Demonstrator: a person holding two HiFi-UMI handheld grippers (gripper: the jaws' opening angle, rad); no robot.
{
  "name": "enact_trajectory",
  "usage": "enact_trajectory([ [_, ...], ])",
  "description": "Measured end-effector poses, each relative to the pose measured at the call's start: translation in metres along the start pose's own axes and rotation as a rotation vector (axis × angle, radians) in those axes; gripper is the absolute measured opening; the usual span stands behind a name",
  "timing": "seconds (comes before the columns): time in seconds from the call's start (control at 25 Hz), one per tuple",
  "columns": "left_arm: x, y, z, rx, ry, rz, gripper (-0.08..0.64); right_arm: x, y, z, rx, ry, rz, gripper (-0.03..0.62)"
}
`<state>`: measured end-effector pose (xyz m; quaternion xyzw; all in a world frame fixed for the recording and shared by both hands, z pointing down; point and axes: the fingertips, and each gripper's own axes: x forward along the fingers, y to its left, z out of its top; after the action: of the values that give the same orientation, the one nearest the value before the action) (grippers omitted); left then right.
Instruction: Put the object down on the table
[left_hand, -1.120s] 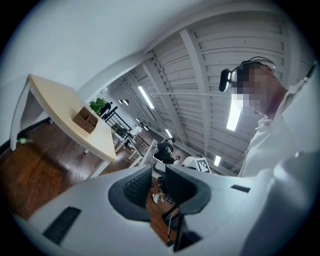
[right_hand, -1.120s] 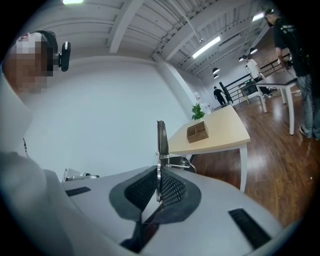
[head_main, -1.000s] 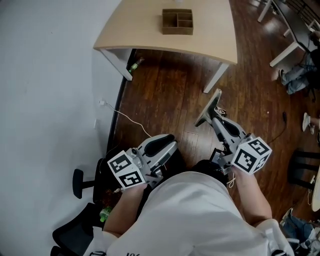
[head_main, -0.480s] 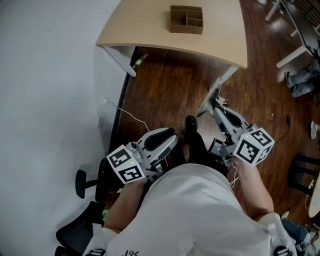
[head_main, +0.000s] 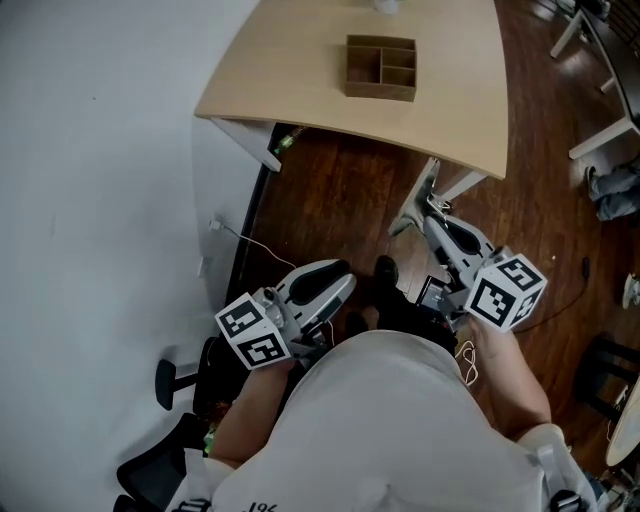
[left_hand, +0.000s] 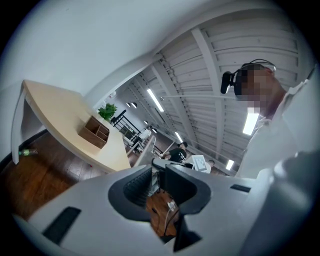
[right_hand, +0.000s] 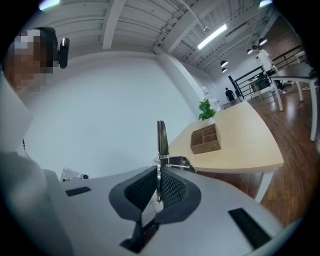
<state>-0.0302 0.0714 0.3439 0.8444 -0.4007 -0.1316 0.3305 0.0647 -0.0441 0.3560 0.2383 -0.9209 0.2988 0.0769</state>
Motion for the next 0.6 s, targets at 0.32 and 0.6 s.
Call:
enact_trajectory([
  [0.32,0.084,0.026,0.04,-0.002,0.011,0.03,0.081,0.028,-0.074,0.054,0.018,0.025,0.032,0.005],
  [0.6,0.112,0.039,0.049,-0.002,0.016,0.055,0.083,0.037,-0.102,0.064,0.047,0.029,0.048,0.005],
])
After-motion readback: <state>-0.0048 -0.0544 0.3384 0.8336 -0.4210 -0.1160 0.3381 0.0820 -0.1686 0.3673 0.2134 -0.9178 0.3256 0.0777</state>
